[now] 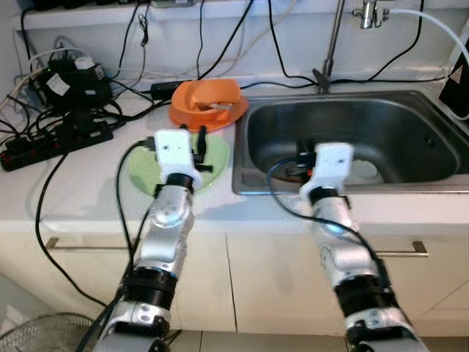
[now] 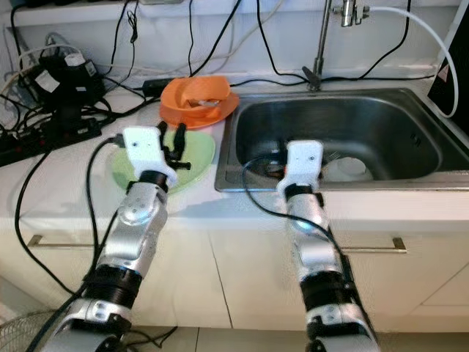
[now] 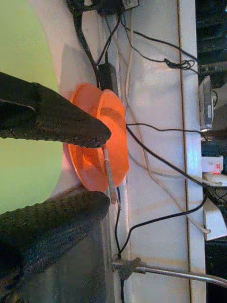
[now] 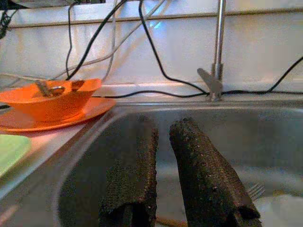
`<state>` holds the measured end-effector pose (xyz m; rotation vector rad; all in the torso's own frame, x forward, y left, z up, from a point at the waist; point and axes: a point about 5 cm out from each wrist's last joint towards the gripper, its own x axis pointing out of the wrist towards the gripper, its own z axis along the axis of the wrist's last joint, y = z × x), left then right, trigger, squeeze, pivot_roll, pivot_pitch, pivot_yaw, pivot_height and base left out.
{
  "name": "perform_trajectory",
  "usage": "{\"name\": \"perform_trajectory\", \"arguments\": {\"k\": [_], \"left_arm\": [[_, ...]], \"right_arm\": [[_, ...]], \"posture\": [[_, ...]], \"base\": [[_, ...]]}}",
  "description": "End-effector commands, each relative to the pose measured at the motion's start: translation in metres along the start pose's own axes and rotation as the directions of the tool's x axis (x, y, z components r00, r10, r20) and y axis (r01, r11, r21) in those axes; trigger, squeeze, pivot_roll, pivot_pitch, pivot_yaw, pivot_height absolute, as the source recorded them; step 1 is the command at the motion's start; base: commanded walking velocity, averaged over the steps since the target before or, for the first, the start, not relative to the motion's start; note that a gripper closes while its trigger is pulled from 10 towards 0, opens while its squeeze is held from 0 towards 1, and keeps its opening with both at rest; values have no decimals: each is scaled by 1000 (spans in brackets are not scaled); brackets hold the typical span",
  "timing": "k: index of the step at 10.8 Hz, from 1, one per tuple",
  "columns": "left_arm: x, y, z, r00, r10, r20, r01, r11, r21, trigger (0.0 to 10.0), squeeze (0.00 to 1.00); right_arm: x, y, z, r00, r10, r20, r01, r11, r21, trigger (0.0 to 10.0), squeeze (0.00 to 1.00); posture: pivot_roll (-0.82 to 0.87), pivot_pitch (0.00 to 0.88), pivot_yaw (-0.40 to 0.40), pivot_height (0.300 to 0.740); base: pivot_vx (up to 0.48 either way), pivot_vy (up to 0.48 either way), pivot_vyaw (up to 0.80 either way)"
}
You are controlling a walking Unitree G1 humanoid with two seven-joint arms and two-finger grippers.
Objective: Kitchen organization
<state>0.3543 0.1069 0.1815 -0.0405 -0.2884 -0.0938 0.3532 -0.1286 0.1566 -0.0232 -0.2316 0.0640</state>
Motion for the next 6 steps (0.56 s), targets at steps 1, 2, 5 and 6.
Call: {"name": "perform_trajectory", "arguments": {"k": [1, 2, 5, 6], "left_arm": [[2, 5, 5, 1000, 14, 18, -14, 1000, 17, 10000, 0], [2, 5, 5, 1000, 14, 18, -14, 1000, 17, 10000, 0], [2, 6, 5, 1000, 17, 17, -17, 1000, 19, 10000, 0], [2, 6, 5, 1000, 16, 17, -17, 1000, 19, 10000, 0]], "right_arm": [[2, 5, 4, 1000, 15, 14, -15, 1000, 11, 10000, 0], [2, 6, 4, 1000, 18, 16, -18, 1000, 6, 10000, 0], [3, 6, 4, 1000, 16, 16, -16, 1000, 8, 10000, 0], [2, 6, 4, 1000, 15, 15, -15, 1000, 9, 10000, 0]], "posture": [[42, 0, 84, 740], [42, 0, 85, 740], [44, 0, 84, 740], [43, 0, 85, 740]], "base": [[307, 0, 0], [307, 0, 0], [305, 0, 0], [315, 0, 0]]}}
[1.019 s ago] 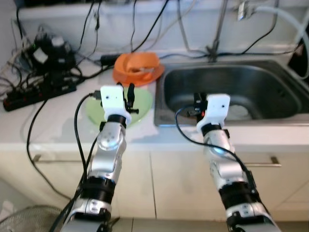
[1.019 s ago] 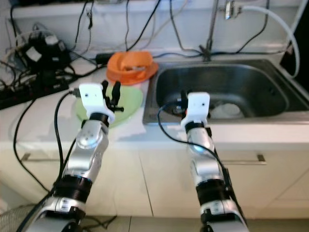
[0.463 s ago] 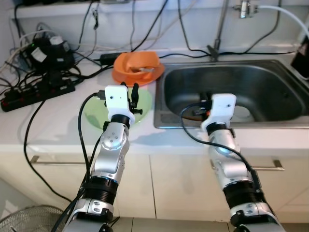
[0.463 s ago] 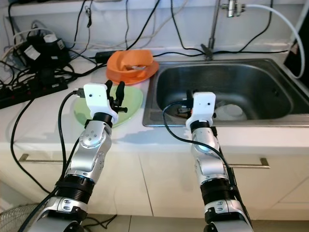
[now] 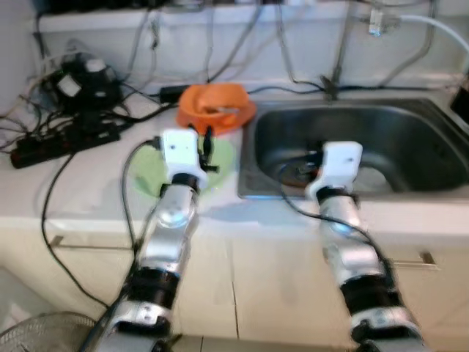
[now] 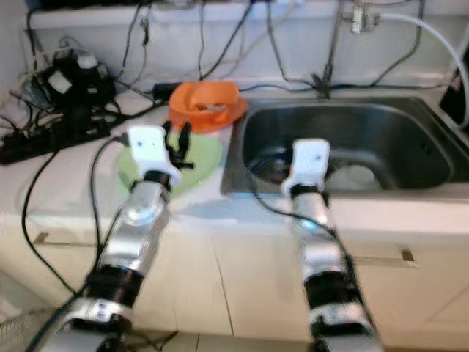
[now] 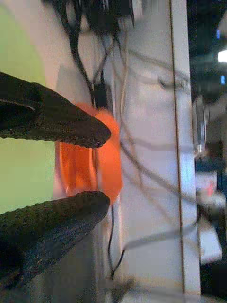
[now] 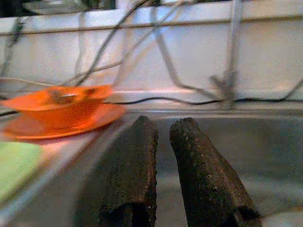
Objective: Kitchen organization
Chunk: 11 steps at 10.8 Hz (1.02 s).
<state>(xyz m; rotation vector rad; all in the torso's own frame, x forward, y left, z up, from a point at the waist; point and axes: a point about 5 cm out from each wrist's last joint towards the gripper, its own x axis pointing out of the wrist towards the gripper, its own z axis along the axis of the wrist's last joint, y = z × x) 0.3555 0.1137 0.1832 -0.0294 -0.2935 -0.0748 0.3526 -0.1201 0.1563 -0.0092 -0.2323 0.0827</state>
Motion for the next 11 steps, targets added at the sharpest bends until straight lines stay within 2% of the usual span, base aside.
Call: {"name": "perform_trajectory", "arguments": {"k": [1, 3, 8, 10, 11], "left_arm": [[2, -1, 3, 1000, -1, 12, 1, 1000, 5, 10000, 0], [1, -2, 3, 1000, -2, 14, 2, 1000, 7, 10000, 0], [-1, 2, 8, 999, -5, 38, 4, 1000, 20, 10000, 0], [-8, 17, 18, 998, -9, 55, 9, 1000, -6, 10000, 0], [-16, 35, 24, 998, 20, 52, -17, 998, -57, 10000, 0]], "right_arm": [[2, -3, 4, 1000, -5, 12, 5, 1000, -3, 10000, 0], [2, -4, 4, 1000, -7, 12, 7, 1000, -1, 10000, 0], [2, -3, 4, 1000, -6, 12, 6, 1000, 5, 10000, 0], [0, -3, 3, 1000, -11, 12, 11, 1000, 5, 10000, 0], [-1, -3, 1, 1000, -12, 9, 12, 1000, 9, 10000, 0]], "posture": [[43, 0, 85, 740], [43, 0, 83, 740], [47, 0, 85, 740], [44, 0, 98, 740], [52, 0, 101, 740]], "base": [[311, 0, 0], [304, 0, 0], [0, 0, 0], [0, 0, 0], [0, 0, 0]]}}
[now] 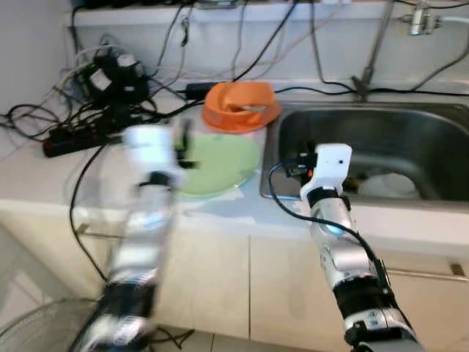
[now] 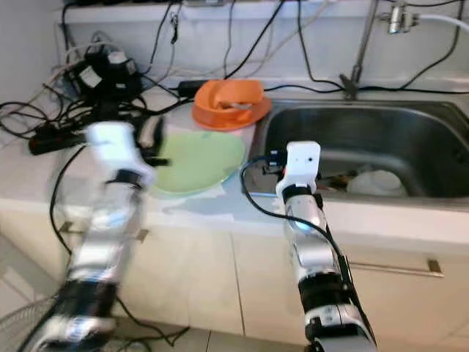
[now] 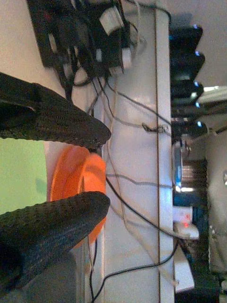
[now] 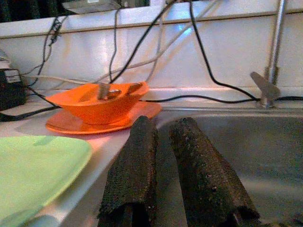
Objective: Kitchen organization
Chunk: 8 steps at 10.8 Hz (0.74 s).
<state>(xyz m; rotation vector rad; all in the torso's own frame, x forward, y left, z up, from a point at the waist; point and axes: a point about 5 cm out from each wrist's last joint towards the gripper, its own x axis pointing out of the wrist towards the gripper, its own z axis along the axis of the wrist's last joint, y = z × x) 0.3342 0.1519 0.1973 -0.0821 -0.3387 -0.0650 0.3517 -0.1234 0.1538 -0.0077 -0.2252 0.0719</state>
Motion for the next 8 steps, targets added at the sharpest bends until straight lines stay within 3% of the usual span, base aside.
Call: {"name": "perform_trajectory", "arguments": {"k": [1, 3, 4, 5, 6, 8], "left_arm": [[-6, 15, 4, 1000, 24, -9, -25, 999, -33, 10000, 1000], [-30, 53, -3, 989, 113, -92, -127, 979, -159, 10000, 1000], [-45, 66, -8, 984, 85, -158, -123, 959, -254, 10000, 1000], [-52, 80, -8, 970, 130, -205, -186, 940, -287, 10000, 1000], [-55, 85, -7, 962, 145, -232, -213, 929, -303, 10000, 1000], [-64, 79, -14, 938, 52, -342, -192, 901, -389, 10000, 1000]], "right_arm": [[0, 2, 2, 1000, 4, 10, -4, 1000, 11, 10000, 0], [1, 5, 0, 1000, 23, 1, -23, 1000, 13, 10000, 0], [2, 6, 0, 1000, 30, 0, -30, 999, 14, 10000, 0], [2, 8, -1, 999, 38, -2, -38, 999, 16, 10000, 0], [1, 9, -2, 999, 44, -4, -44, 999, 15, 10000, 0], [0, 11, -3, 999, 49, -7, -48, 999, 20, 10000, 0]], "posture": [[65, 0, 99, 740], [86, 0, 93, 740], [93, 0, 91, 740], [101, 0, 90, 740], [104, 0, 92, 740], [108, 0, 95, 740]], "base": [[0, 0, 0], [0, 0, 0], [0, 0, 0], [0, 0, 0], [0, 0, 0], [0, 0, 0]]}}
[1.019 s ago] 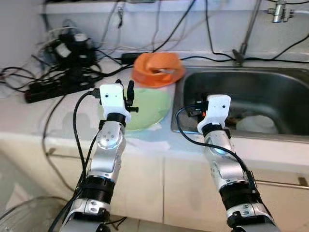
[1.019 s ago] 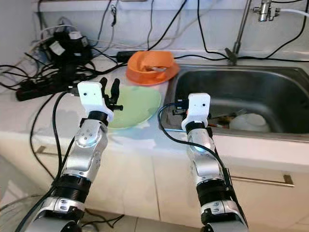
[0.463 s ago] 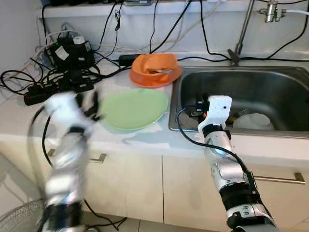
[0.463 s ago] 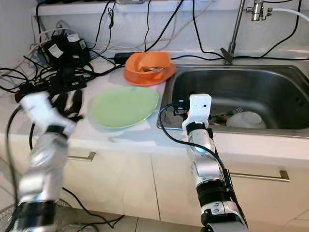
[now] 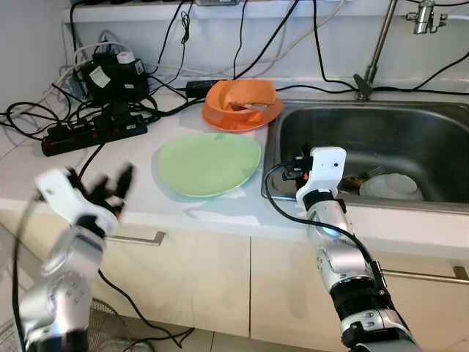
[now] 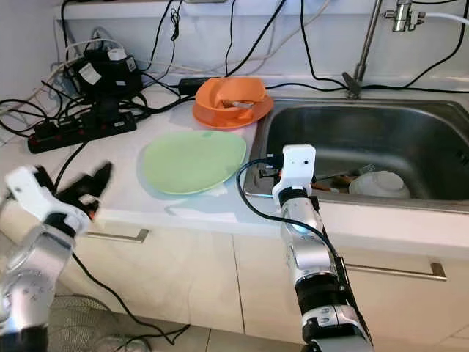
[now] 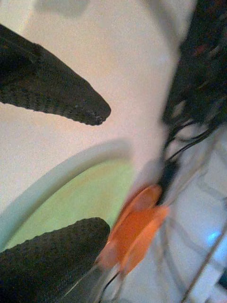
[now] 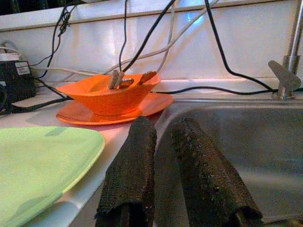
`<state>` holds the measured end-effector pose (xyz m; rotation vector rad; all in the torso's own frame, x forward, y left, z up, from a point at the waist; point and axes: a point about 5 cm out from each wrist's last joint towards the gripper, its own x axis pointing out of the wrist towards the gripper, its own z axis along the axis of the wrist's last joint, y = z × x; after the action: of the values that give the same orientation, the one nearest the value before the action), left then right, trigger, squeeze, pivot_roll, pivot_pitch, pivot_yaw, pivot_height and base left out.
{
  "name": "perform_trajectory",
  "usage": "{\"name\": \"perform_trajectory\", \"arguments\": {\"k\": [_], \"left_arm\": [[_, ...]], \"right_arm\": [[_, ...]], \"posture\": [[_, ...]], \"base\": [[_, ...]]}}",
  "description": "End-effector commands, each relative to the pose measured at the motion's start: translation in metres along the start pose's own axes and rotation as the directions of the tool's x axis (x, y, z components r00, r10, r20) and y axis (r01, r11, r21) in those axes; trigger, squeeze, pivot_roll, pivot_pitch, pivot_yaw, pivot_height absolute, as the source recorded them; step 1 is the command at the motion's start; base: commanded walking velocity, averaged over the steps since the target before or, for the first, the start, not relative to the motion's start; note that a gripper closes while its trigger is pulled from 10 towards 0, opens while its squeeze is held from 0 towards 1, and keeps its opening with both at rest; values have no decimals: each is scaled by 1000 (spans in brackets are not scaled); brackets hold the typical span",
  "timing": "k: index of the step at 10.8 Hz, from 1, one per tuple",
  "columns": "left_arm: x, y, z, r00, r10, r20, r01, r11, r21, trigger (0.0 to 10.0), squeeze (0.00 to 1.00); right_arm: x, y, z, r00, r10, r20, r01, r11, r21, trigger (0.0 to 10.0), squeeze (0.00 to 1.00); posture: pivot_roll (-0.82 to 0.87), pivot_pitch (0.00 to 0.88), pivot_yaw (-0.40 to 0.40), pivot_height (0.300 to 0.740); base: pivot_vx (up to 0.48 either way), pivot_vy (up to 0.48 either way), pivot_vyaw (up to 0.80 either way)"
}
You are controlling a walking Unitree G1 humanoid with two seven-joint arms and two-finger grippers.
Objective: Kitchen organization
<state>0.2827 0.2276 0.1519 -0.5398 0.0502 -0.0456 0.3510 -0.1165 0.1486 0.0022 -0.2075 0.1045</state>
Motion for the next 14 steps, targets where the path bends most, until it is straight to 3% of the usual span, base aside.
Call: {"name": "perform_trajectory", "arguments": {"k": [1, 3, 8, 11, 14], "left_arm": [[-2, -10, -2, 996, -72, -61, 71, 997, -22, 10000, 0], [2, -23, -9, 983, -121, -137, 113, 991, -70, 10000, 0], [17, -57, 0, 956, -152, -251, 148, 988, -34, 10000, 0], [18, -56, -2, 949, -64, -309, 65, 998, -5, 10000, 0], [14, -55, 16, 969, -43, -243, 50, 998, 26, 10000, 0]], "right_arm": [[1, 5, 1, 1000, 21, 8, -21, 1000, 6, 10000, 0], [2, 4, 1, 1000, 20, 8, -20, 1000, 5, 10000, 0], [-1, 4, -2, 1000, 18, 2, -18, 1000, 3, 10000, 0], [-2, 4, -2, 1000, 15, 1, -15, 1000, 8, 10000, 0], [-2, 1, -3, 1000, 11, -2, -11, 1000, 6, 10000, 0]], "posture": [[108, 0, 96, 740], [99, 0, 100, 740], [99, 0, 108, 740], [100, 0, 108, 740], [118, 0, 97, 740]], "base": [[0, 0, 0], [0, 0, 0], [0, 0, 0], [0, 0, 0], [0, 0, 0]]}}
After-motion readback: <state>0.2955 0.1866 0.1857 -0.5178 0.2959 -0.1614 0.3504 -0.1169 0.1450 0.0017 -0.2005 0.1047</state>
